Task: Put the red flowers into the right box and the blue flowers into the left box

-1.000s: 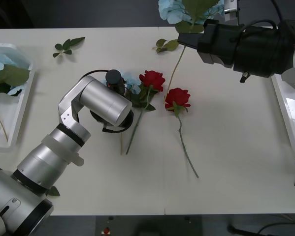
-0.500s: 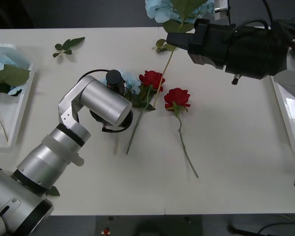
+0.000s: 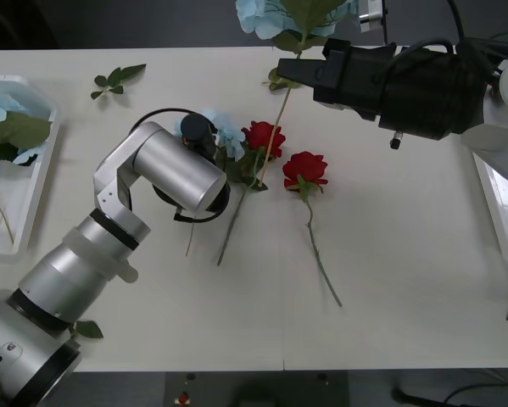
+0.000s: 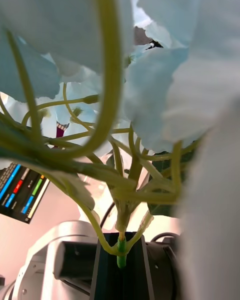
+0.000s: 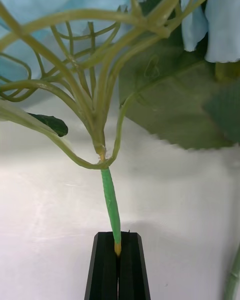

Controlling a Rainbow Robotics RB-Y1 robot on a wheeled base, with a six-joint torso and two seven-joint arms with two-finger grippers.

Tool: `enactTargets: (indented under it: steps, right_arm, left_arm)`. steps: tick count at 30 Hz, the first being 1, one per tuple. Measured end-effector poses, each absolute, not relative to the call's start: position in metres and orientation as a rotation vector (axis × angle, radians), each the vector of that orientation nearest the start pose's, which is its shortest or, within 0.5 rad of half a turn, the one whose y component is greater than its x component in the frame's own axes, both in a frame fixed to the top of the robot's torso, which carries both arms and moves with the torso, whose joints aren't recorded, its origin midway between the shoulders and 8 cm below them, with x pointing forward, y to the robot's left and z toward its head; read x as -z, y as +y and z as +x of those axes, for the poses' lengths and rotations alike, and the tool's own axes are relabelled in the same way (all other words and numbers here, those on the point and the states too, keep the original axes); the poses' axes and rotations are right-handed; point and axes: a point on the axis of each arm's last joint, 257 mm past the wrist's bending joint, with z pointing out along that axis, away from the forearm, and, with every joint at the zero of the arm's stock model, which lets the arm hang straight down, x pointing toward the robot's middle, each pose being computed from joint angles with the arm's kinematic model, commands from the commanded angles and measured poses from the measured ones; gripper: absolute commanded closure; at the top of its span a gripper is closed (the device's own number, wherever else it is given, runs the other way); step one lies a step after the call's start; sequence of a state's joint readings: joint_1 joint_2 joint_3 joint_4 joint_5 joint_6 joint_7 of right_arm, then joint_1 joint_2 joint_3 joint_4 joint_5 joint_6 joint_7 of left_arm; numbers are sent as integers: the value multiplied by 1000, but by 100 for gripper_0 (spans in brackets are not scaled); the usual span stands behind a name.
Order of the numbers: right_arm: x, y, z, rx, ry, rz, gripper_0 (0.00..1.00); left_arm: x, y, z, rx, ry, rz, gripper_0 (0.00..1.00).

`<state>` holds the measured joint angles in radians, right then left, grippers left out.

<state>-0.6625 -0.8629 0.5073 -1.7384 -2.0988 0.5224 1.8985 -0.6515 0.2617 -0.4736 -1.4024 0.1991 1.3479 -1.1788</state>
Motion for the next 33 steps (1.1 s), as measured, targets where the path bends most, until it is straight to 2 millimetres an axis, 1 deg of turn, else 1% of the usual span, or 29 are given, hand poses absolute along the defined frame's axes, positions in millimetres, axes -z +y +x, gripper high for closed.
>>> enactTargets:
  steps: [3, 6, 9, 12, 15, 21, 24, 26, 30, 33]
  right_arm:
    - [0, -15, 488, -1350, 1717, -456, 100]
    - [-1, -7, 484, -1375, 1706, -456, 100]
    - [-1, -4, 483, -1372, 1696, -470, 100]
    - [-1, -4, 484, -1365, 1687, -465, 100]
    - [-1, 0, 481, -1370, 1686, -470, 100]
    - [-3, 8, 470, -1385, 1677, -499, 100]
    - [-5, 10, 467, -1390, 1672, -507, 100]
    - [-5, 11, 466, -1393, 1673, -509, 100]
    - [4, 15, 454, -1407, 1705, -570, 100]
    - [8, 16, 449, -1394, 1703, -611, 100]
  left_arm:
    - [273, 122, 543, -92, 2517, 319, 100]
    - [238, 138, 541, -92, 2487, 305, 100]
    - [204, 157, 539, -84, 2441, 287, 100]
    - [185, 180, 530, -47, 2429, 259, 100]
    - [171, 210, 525, 0, 2423, 192, 100]
    - [147, 284, 521, 59, 2389, 49, 100]
    - [134, 321, 514, 68, 2385, -12, 100]
    - [127, 339, 511, 67, 2378, -67, 100]
    - [124, 372, 503, 76, 2392, -188, 100]
    - [125, 401, 499, 81, 2392, -282, 100]
